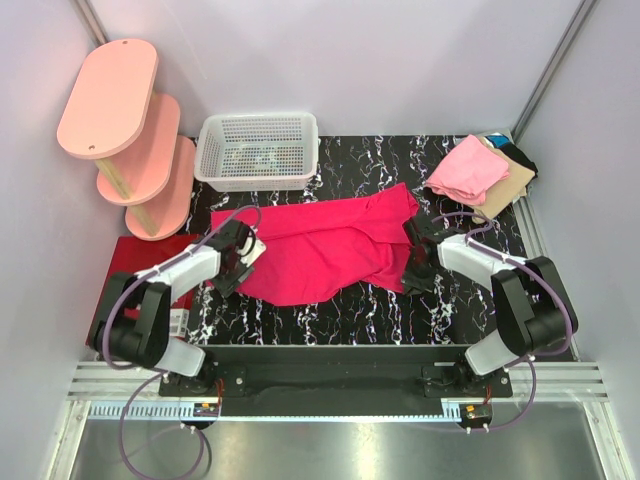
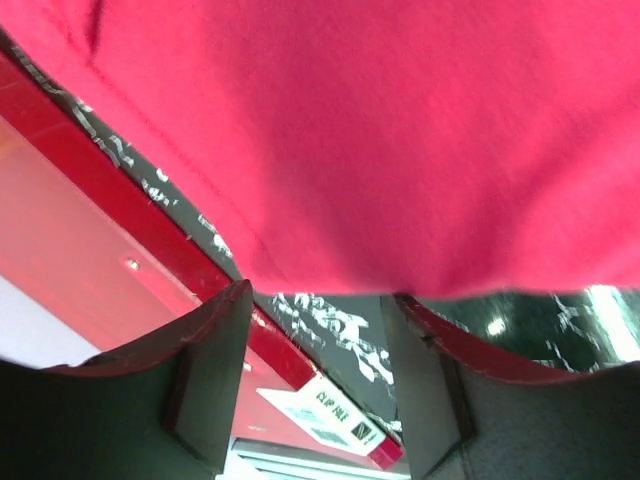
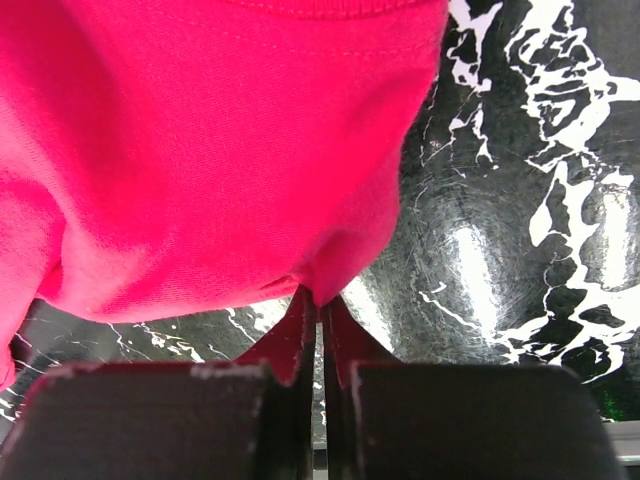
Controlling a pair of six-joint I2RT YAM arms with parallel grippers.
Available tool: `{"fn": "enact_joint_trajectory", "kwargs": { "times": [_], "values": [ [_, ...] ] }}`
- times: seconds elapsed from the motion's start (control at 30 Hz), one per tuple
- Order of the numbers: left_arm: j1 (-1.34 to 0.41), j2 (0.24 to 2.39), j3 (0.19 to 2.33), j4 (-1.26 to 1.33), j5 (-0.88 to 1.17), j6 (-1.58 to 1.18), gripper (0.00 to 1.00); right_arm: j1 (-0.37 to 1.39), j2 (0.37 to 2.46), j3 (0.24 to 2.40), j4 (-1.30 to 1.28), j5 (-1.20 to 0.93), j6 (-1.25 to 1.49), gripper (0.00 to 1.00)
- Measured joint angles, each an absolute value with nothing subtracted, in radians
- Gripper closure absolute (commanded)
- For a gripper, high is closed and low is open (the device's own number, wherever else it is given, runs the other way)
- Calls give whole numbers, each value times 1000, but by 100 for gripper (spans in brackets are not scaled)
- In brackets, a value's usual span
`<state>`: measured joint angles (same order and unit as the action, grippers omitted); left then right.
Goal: Fold and stack the t-shirts
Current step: Grap the side of the flattened tshirt closest away from the robot with both arms
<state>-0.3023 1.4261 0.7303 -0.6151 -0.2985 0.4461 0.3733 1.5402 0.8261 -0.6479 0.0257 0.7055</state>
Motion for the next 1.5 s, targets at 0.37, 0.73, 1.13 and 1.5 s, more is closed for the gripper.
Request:
{"fn": "enact_joint_trajectory", "kwargs": {
  "times": [0.37, 0.73, 1.13, 1.5],
  "values": [
    [-289, 1523, 752, -556, -306, 453, 100, 373, 1433, 824, -686, 20, 704, 100],
    [-278, 1406, 743, -624, -263, 453, 100, 373, 1297, 823, -789, -23, 704, 100],
    [-273, 1264, 773, -801, -231, 501, 100, 388, 1211, 865, -942, -97, 707, 100],
    [-140, 1757, 1103, -667, -286, 550, 28, 356, 1531, 1122, -855, -33, 693, 99]
  ]
}}
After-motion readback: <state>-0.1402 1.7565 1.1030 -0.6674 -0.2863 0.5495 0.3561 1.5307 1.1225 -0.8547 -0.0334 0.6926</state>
